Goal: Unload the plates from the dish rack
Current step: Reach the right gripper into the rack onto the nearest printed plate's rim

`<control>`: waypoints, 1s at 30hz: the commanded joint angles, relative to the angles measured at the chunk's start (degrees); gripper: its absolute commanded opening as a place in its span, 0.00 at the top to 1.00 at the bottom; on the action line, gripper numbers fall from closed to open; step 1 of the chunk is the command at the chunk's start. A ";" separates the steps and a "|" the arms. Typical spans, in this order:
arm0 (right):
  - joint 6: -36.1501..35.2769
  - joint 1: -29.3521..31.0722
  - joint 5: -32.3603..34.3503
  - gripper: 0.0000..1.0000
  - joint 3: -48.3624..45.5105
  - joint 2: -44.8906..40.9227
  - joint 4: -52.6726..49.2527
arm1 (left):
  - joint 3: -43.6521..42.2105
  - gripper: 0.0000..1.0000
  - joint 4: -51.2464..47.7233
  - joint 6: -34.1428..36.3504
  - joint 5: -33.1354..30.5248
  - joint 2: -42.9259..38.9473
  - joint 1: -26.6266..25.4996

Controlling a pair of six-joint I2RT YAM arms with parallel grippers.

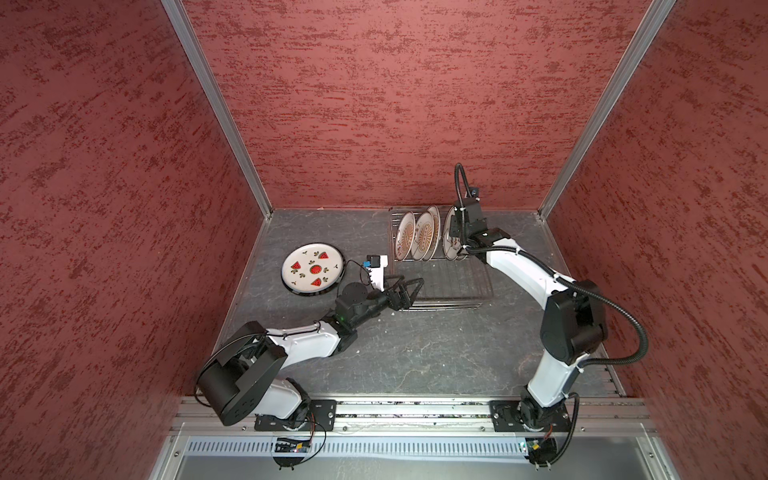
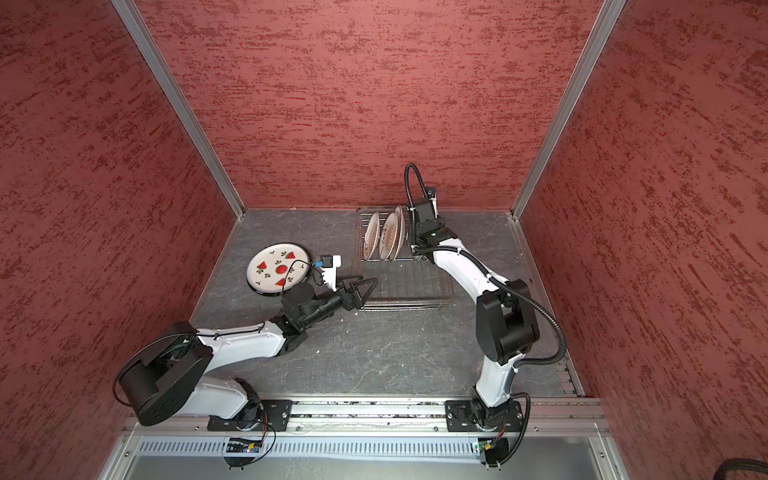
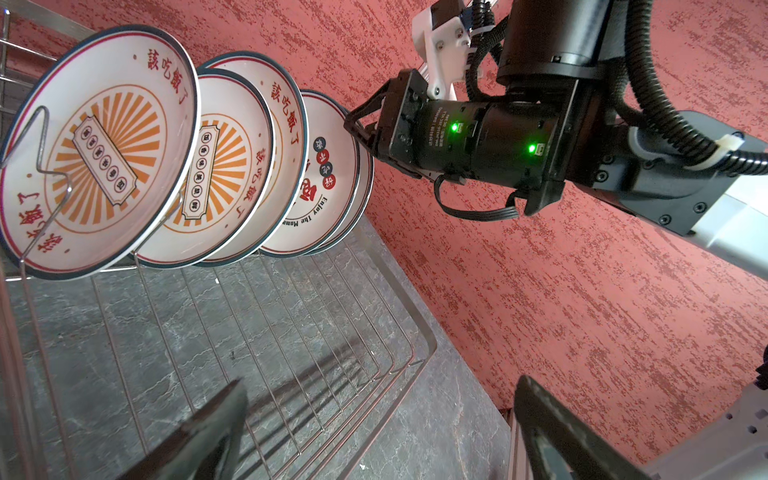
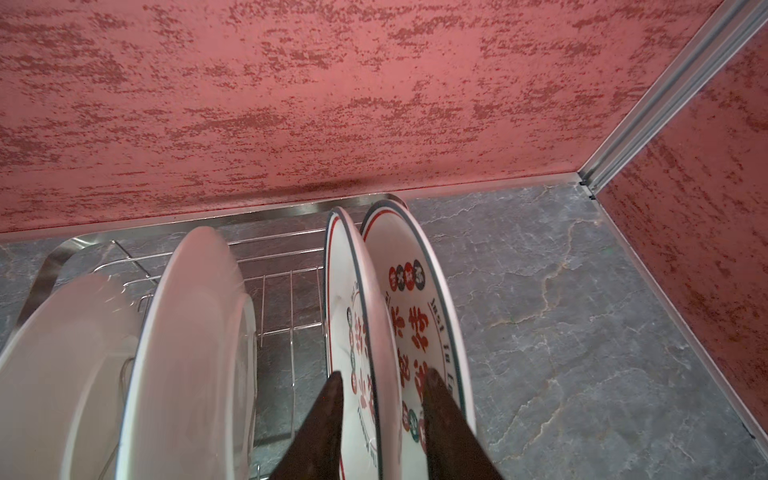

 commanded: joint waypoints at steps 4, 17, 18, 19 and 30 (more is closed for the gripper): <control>-1.93 -0.17 3.08 0.76 3.50 3.24 0.00 | 2.20 0.01 3.03 -0.38 1.23 1.98 -0.32; -3.91 0.32 4.28 0.85 4.12 6.07 2.26 | 1.99 0.01 2.31 -0.23 1.52 1.01 -0.34; -4.28 0.50 4.90 0.85 4.12 6.37 2.55 | 2.11 0.01 2.31 -0.19 1.67 0.93 -0.34; -4.61 0.62 5.52 0.85 4.35 6.74 2.67 | 2.15 0.00 2.07 -0.03 1.64 0.90 -0.34; -6.11 1.26 8.17 0.87 3.21 6.83 6.13 | 0.16 0.01 1.44 1.06 -0.22 -1.13 -0.25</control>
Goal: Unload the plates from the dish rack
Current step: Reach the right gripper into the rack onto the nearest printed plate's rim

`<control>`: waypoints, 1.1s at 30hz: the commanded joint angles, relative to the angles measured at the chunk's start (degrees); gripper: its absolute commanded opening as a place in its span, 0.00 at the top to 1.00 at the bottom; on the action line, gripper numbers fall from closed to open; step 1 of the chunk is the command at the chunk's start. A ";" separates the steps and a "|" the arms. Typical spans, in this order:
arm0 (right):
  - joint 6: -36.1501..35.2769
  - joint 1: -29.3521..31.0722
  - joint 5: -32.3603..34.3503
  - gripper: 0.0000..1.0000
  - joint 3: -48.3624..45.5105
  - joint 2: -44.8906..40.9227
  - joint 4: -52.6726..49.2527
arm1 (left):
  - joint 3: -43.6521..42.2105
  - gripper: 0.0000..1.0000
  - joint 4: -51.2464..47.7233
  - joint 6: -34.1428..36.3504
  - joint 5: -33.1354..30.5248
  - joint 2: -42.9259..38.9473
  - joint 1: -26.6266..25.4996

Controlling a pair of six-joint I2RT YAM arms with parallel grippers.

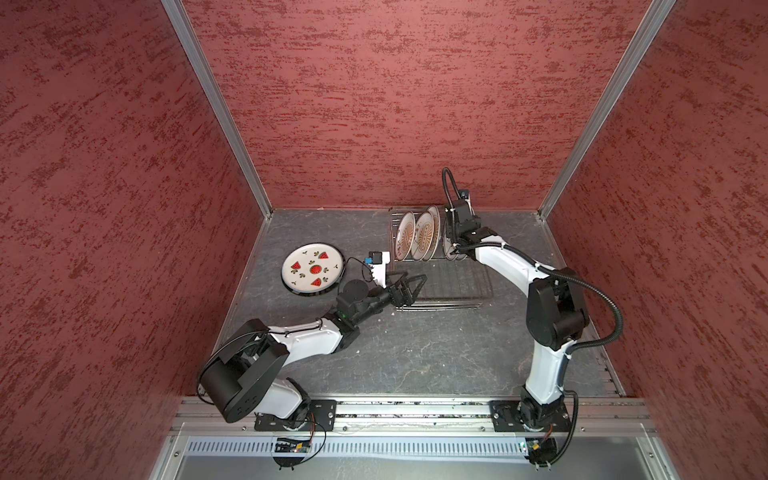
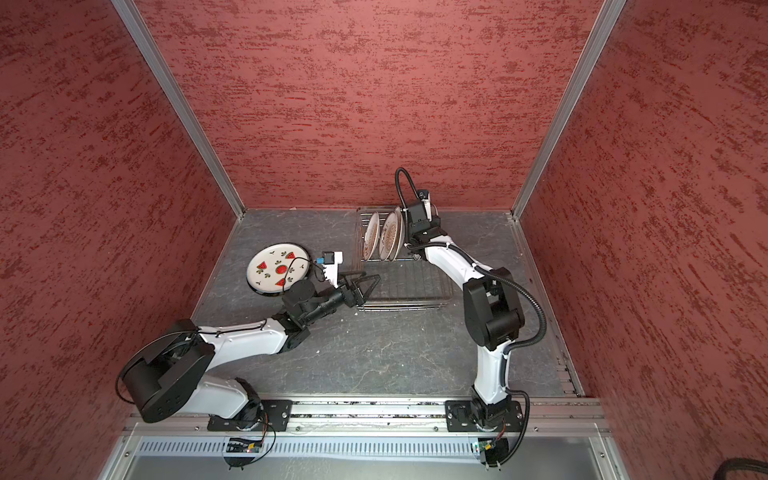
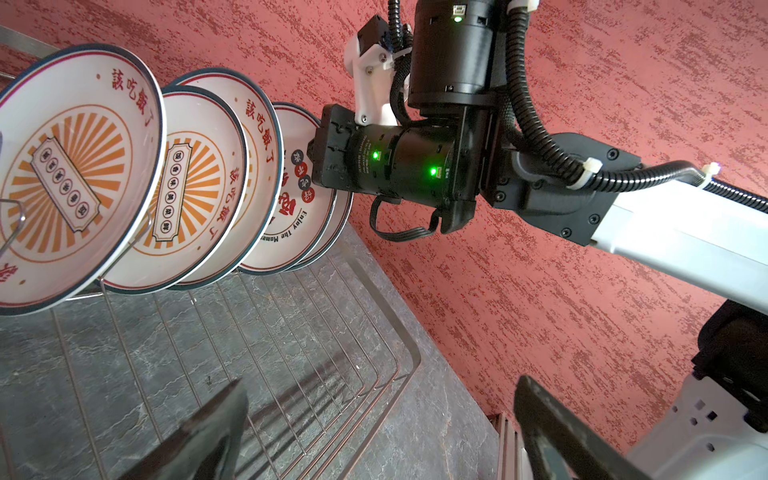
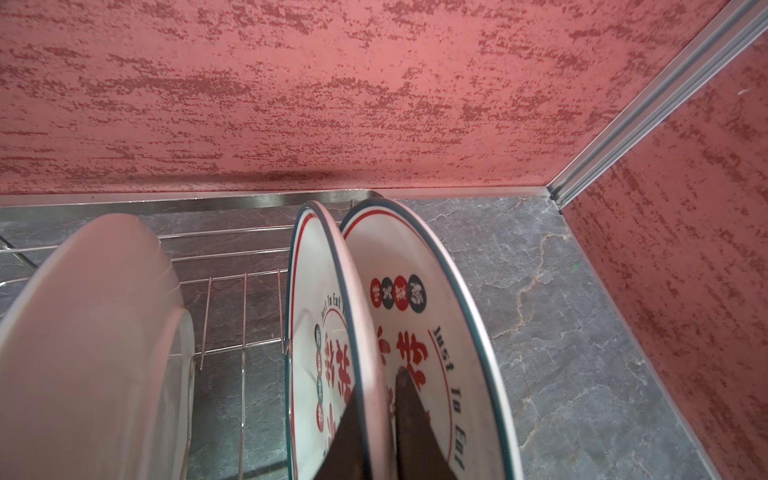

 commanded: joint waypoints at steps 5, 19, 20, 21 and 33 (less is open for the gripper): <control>-3.84 1.27 3.98 0.92 -0.42 -1.17 7.11 | -1.34 0.01 -1.49 2.09 -2.58 -2.74 -0.20; -12.64 4.61 10.73 0.95 -5.18 -7.36 17.94 | -2.80 0.01 -3.25 3.04 -6.25 -5.37 -0.29; -12.88 4.76 11.29 0.96 -5.38 -7.73 18.25 | -2.92 0.01 -3.29 3.01 -6.27 -5.58 -0.34; -13.10 4.91 11.86 0.96 -5.60 -8.16 18.52 | -3.14 0.00 -3.38 3.04 -6.40 -5.83 -0.29; -13.45 7.18 13.33 0.97 -8.87 -13.58 20.77 | -4.55 0.01 -4.34 3.22 -6.66 -8.42 -0.47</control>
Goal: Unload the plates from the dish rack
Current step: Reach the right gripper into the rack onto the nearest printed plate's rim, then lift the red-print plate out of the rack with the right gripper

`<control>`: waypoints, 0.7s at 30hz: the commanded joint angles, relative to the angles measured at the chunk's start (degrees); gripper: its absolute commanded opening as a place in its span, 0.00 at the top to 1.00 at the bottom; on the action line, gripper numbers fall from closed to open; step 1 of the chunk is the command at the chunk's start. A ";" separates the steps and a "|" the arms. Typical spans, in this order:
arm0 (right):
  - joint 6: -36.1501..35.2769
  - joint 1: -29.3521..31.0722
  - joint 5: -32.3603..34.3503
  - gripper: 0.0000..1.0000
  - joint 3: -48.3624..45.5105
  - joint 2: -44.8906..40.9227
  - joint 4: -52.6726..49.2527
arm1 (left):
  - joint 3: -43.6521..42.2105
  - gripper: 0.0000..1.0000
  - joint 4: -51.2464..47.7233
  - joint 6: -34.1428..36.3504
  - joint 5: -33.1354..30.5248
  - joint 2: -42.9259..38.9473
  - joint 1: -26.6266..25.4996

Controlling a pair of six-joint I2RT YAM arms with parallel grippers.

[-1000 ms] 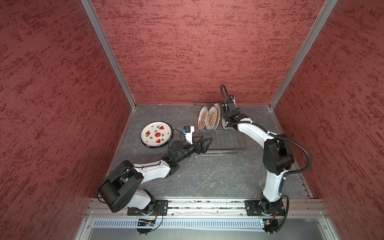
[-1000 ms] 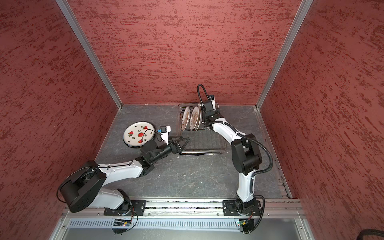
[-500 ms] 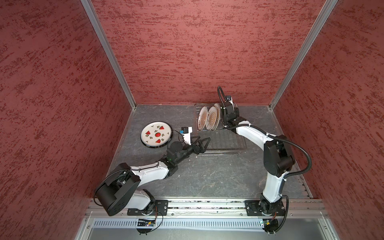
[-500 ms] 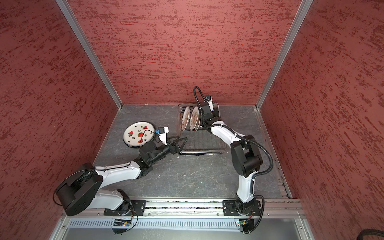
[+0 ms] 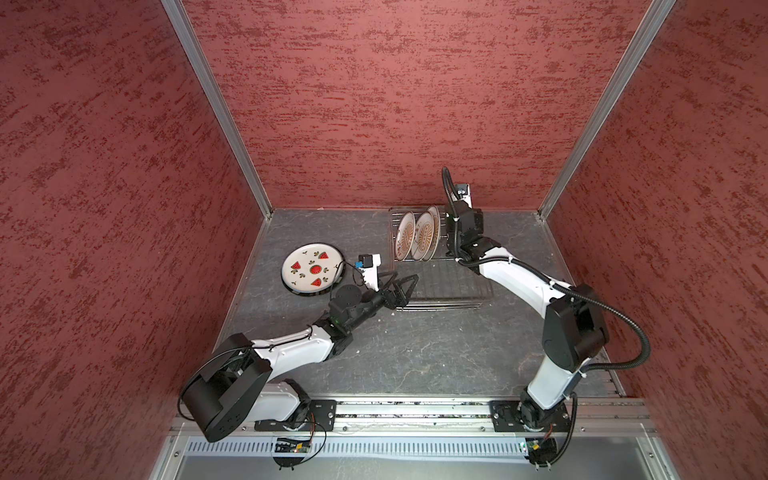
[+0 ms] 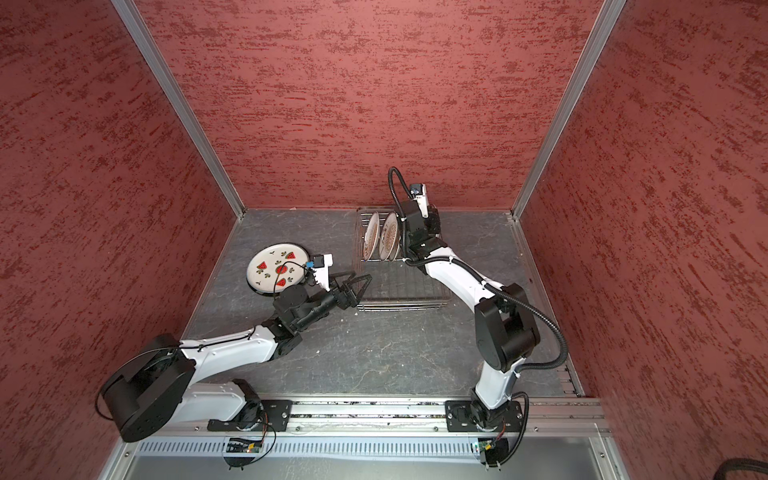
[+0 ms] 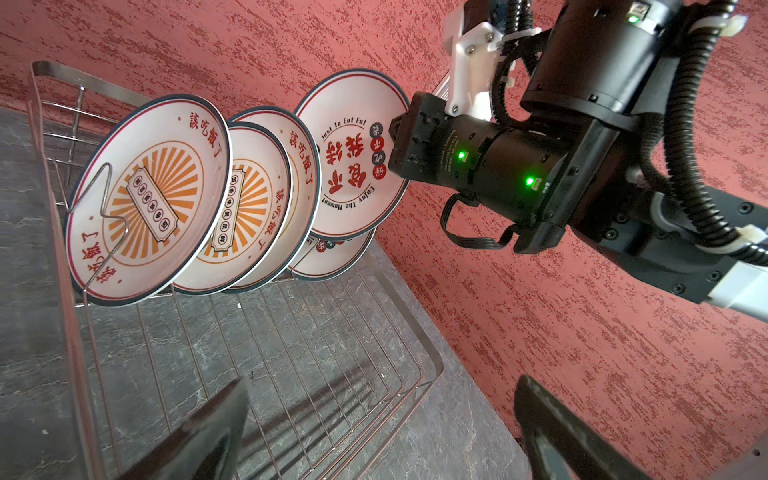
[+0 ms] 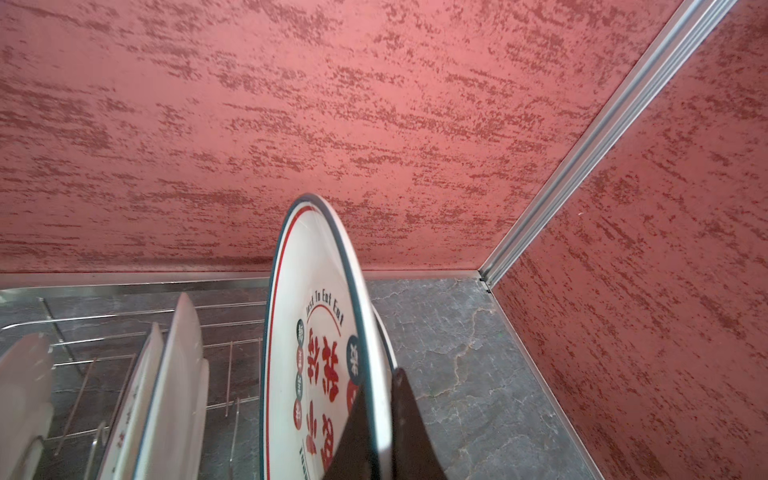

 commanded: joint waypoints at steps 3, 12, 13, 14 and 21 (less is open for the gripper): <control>-0.73 1.57 2.03 0.97 -1.67 -5.08 5.77 | -1.68 0.00 -0.47 1.15 -1.14 -2.46 -0.51; 1.18 2.67 7.04 0.97 -6.84 -11.77 5.84 | -2.33 0.01 -0.67 0.96 -1.73 -3.98 -0.83; 1.43 2.86 7.48 0.97 -7.66 -12.62 6.24 | -2.35 0.00 -0.84 0.96 -1.72 -4.14 -0.86; 1.68 3.11 7.74 0.98 -8.63 -13.79 6.47 | -2.49 0.01 -0.87 0.87 -1.72 -4.34 -0.87; 9.04 3.34 -3.41 0.99 -20.12 -26.89 8.16 | -4.29 0.00 1.58 -0.79 -0.48 -6.29 -0.69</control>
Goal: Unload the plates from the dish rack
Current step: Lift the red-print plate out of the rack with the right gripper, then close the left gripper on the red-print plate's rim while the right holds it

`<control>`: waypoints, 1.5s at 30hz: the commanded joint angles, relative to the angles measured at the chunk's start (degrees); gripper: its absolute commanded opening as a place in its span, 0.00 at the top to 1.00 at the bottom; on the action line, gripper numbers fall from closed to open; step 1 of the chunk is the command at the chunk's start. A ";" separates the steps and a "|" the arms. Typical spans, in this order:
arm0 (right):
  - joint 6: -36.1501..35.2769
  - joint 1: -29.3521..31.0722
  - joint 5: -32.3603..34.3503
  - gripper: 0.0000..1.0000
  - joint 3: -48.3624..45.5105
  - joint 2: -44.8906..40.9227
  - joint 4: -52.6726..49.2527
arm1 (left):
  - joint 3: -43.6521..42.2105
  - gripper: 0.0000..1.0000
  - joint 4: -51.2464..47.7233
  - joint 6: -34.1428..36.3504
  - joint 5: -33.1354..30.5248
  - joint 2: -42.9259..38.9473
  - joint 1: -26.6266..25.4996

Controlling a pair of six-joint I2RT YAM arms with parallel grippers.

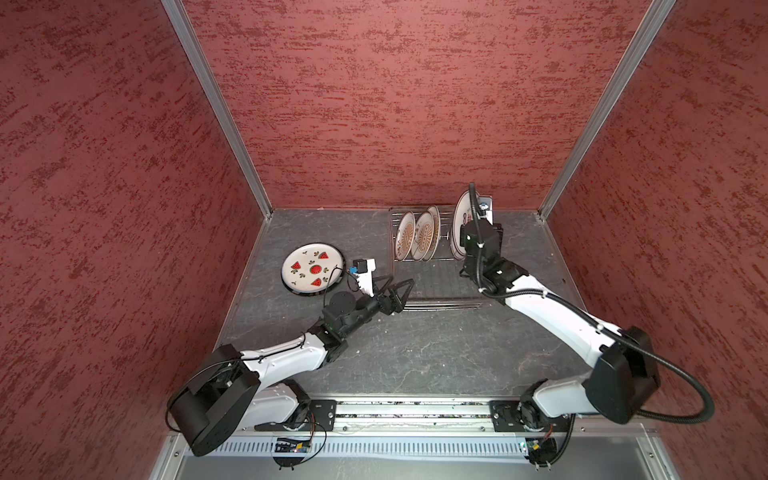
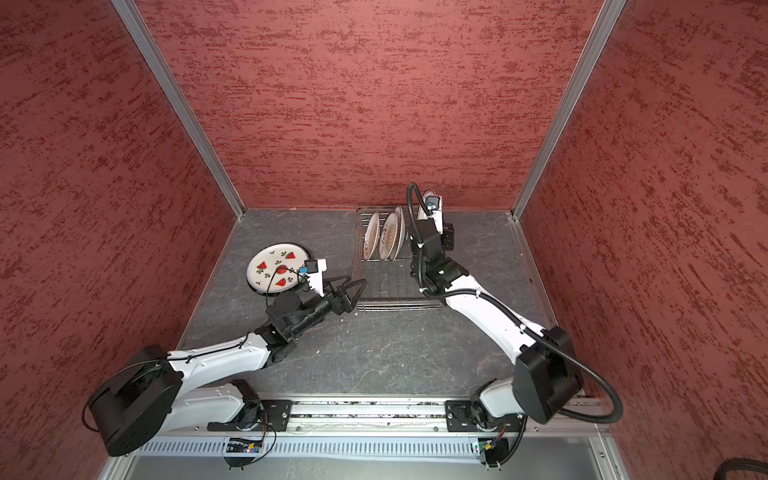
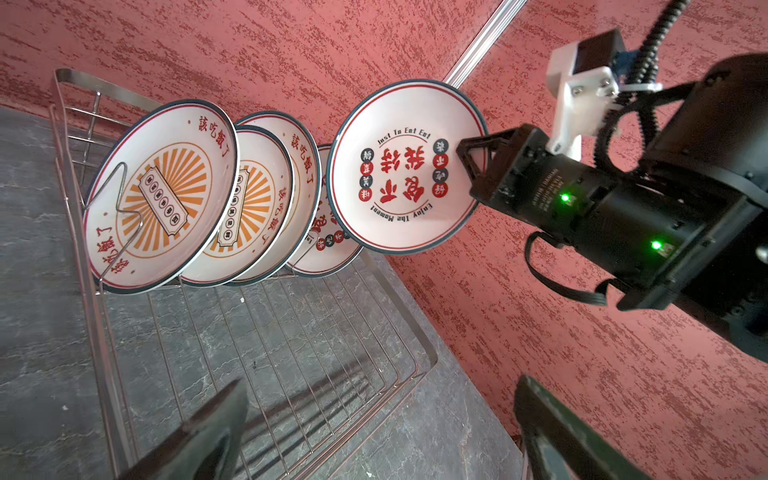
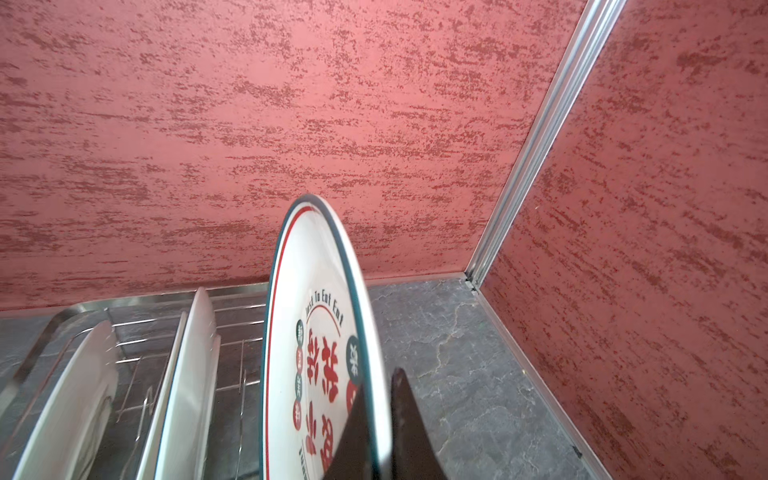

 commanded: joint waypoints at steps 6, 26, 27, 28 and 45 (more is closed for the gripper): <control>9.73 -0.42 -11.72 1.00 -11.51 -15.08 7.15 | -1.59 0.01 0.70 -0.45 0.11 -4.75 -0.21; 36.28 -5.36 -49.14 1.00 -39.09 -28.97 35.26 | -0.82 0.01 -10.07 0.67 13.46 -12.71 5.75; 36.98 -5.36 -49.83 1.00 -40.44 -28.89 38.25 | -0.73 0.01 -10.15 0.72 13.09 -12.53 5.67; 37.89 -5.44 -50.60 1.00 -41.76 -28.72 41.30 | -0.55 0.01 -10.20 0.96 12.50 -12.30 5.42; 43.44 -5.71 -57.81 1.00 -47.02 -26.38 54.17 | 3.01 0.47 -8.66 0.53 4.37 -6.12 0.48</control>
